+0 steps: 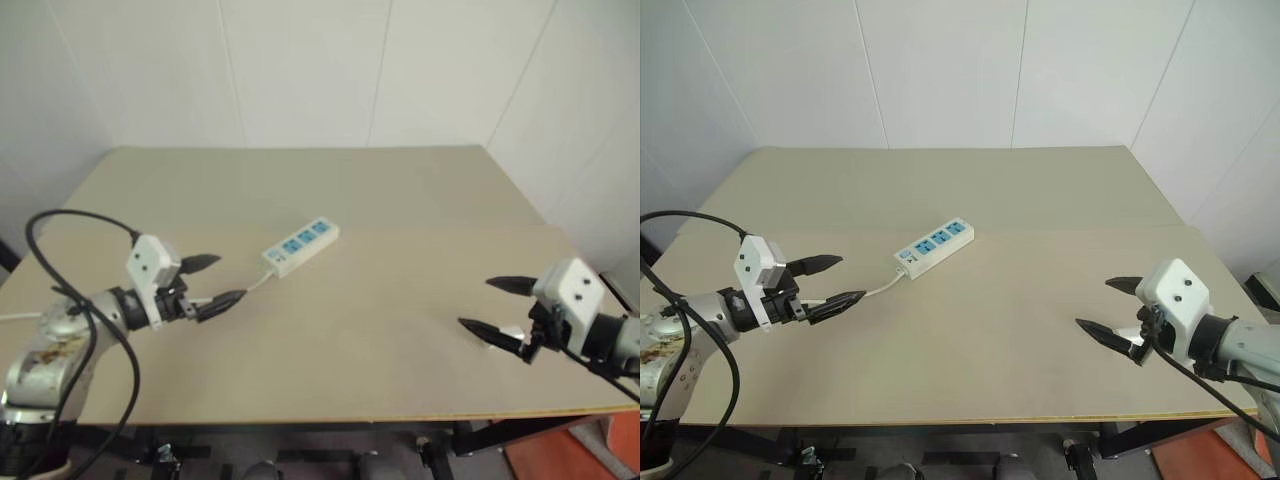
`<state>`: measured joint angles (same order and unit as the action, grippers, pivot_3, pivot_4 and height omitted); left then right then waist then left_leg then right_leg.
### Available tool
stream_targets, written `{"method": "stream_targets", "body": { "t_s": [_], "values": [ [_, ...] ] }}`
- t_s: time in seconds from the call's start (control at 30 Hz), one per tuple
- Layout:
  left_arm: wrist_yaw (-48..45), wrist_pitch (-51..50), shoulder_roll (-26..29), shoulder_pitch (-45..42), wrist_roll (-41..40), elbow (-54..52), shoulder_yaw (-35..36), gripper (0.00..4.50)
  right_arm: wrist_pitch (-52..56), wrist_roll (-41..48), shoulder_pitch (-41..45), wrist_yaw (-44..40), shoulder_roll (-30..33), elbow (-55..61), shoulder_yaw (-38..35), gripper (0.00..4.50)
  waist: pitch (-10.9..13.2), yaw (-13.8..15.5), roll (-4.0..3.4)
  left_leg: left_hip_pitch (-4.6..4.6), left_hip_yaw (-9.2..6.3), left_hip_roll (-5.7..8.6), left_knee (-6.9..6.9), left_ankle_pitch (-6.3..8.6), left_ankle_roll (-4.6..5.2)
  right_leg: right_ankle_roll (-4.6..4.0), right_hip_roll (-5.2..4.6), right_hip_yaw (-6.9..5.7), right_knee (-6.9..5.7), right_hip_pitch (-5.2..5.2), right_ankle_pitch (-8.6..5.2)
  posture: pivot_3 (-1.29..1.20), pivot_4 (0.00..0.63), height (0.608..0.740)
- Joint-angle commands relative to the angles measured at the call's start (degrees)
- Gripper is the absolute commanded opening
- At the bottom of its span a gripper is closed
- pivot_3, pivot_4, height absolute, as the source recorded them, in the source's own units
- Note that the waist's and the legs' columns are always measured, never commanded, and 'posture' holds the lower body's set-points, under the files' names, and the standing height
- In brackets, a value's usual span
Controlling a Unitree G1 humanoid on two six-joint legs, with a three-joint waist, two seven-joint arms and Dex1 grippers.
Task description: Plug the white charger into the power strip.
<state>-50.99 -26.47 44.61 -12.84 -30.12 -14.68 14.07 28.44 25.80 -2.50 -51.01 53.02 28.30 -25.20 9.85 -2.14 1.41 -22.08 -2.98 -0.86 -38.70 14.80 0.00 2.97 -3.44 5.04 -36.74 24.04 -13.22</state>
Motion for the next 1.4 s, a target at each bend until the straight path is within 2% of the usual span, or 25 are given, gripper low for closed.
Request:
{"method": "stream_targets", "body": {
  "t_s": [0.03,0.33,0.6,0.73,0.83,0.93,1.1,1.4],
  "values": [
    [0.2,1.4,-0.3,-1.4,0.7,0.2,-0.5,4.48,-1.1,-0.7,1.4,1.0,0.3,0.5,0.3,4.50,0.0,0.0,0.00,0.03,0.00,0.00,0.00,0.00,0.00,0.00,0.00,0.00,-0.01,-0.03,0.00,0.00,0.150,0.740],
    [3.9,3.7,-3.1,-5.3,4.6,4.2,-2.8,4.48,0.0,-0.5,4.2,2.5,0.5,0.0,1.3,4.50,0.0,0.0,0.00,-0.02,0.00,0.01,0.00,0.00,0.00,0.01,-0.01,0.01,0.02,0.01,0.00,0.00,0.150,0.740],
    [5.7,11.7,-11.8,-21.6,13.0,25.7,-10.9,4.48,0.3,0.1,11.7,2.7,1.0,-0.8,4.9,4.50,0.0,0.6,0.03,-0.02,-0.02,0.05,-0.06,0.00,-0.01,0.03,0.01,-0.01,0.06,-0.05,0.08,0.00,0.150,0.740],
    [4.3,18.9,-16.9,-32.3,17.4,44.7,-14.3,4.48,0.1,-0.4,13.4,2.3,1.0,-2.2,6.9,4.50,0.0,1.2,0.04,-0.18,-0.03,0.07,-0.14,-0.01,0.00,0.03,0.00,-0.03,0.08,0.07,0.07,0.00,0.150,0.740],
    [4.2,23.1,-19.2,-37.2,20.4,55.0,-15.7,4.48,-0.1,-0.8,14.2,2.4,1.1,-2.6,8.0,4.50,0.0,1.2,0.05,-0.18,-0.01,0.09,-0.14,-0.01,0.00,0.04,-0.01,-0.01,0.06,0.07,0.08,0.00,0.150,0.740],
    [2.4,26.2,-21.3,-40.4,22.1,62.4,-16.5,4.48,-0.1,-0.5,14.6,2.6,1.1,-1.9,8.2,4.50,0.0,1.1,0.05,-0.18,-0.02,0.09,-0.13,0.00,0.01,0.04,0.00,0.00,0.05,0.09,0.07,0.00,0.150,0.740],
    [4.5,30.6,-23.5,-44.0,26.2,72.1,-17.6,4.48,0.1,0.7,13.5,1.7,1.4,-0.4,7.0,4.50,0.0,1.2,0.06,-0.19,-0.04,0.10,-0.16,-0.01,0.01,0.04,0.00,-0.01,0.03,0.08,0.07,0.00,0.150,0.740],
    [6.6,32.4,-25.1,-46.5,29.7,82.4,-17.3,4.48,0.6,0.8,12.0,2.2,1.3,1.3,5.6,4.50,0.0,1.2,0.06,-0.19,-0.05,0.11,-0.16,-0.01,0.01,0.05,0.00,-0.01,0.00,0.08,0.07,0.00,0.150,0.740]
  ]
}}
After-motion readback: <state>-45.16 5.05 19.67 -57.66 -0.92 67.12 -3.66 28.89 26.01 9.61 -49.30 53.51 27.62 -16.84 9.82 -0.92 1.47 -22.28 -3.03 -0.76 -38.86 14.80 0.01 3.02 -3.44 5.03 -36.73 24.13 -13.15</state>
